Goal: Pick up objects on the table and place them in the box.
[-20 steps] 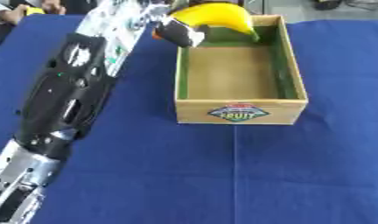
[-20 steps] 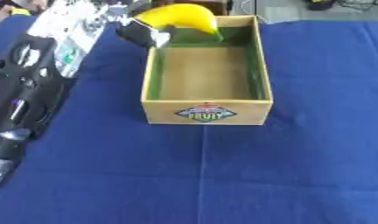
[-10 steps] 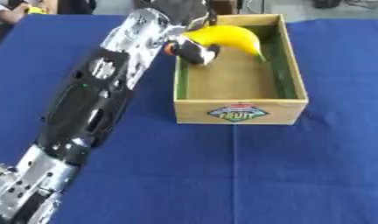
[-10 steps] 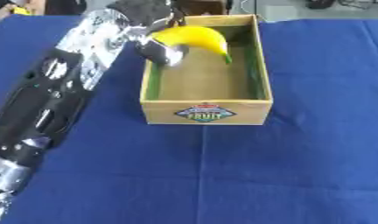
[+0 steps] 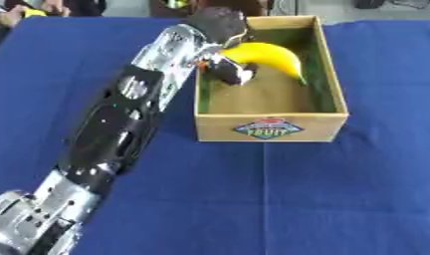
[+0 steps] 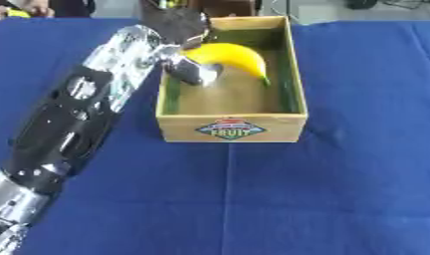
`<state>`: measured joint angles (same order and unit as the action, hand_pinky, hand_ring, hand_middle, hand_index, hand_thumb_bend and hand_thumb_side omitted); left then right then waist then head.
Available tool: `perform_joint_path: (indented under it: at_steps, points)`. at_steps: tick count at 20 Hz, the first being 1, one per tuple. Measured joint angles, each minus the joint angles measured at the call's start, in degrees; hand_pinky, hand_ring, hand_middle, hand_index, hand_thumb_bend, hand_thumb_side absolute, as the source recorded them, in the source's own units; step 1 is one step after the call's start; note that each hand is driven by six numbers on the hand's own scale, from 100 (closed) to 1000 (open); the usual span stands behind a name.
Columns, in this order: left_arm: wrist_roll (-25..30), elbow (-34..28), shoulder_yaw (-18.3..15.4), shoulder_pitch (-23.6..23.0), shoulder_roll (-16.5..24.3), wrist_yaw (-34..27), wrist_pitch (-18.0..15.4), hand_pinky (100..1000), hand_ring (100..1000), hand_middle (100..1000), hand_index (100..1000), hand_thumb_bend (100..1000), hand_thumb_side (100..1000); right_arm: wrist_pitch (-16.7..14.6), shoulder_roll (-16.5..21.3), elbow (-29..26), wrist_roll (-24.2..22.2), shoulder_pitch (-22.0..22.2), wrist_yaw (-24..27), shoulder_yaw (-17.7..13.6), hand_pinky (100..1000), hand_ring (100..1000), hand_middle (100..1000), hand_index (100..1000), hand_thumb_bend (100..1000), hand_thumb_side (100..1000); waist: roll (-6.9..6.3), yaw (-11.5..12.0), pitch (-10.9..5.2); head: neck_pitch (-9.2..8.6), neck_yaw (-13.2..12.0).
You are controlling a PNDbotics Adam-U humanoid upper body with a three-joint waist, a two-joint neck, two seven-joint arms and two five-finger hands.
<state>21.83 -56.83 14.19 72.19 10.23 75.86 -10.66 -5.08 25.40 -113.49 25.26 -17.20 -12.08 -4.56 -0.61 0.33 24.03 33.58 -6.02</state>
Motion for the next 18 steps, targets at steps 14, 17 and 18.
perform_joint_path:
  at_steps: [14, 17, 18]
  points:
    - [-0.4, 0.4, 0.6, -0.2, -0.3, 1.3, -2.9, 591, 750, 757, 974, 301, 789, 0.1, -0.1, 0.0, -0.1, 0.0, 0.1, 0.0, 808, 746, 757, 934, 100, 1000, -0.04, -0.1, 0.06, -0.45, 0.1]
    - [-1.0, -0.5, 0.5, -0.5, -0.3, 0.8, -3.0, 594, 771, 787, 1000, 341, 846, 0.1, -0.4, 0.0, -0.1, 0.0, 0.1, 0.0, 809, 746, 757, 934, 100, 1000, -0.02, 0.0, 0.06, -0.45, 0.1]
    - [-1.5, -1.1, 0.5, -0.5, -0.2, 0.5, -2.9, 586, 764, 778, 993, 326, 846, 0.1, -0.4, 0.0, -0.1, 0.0, 0.1, 0.0, 809, 746, 758, 934, 100, 1000, -0.01, 0.0, 0.06, -0.45, 0.1]
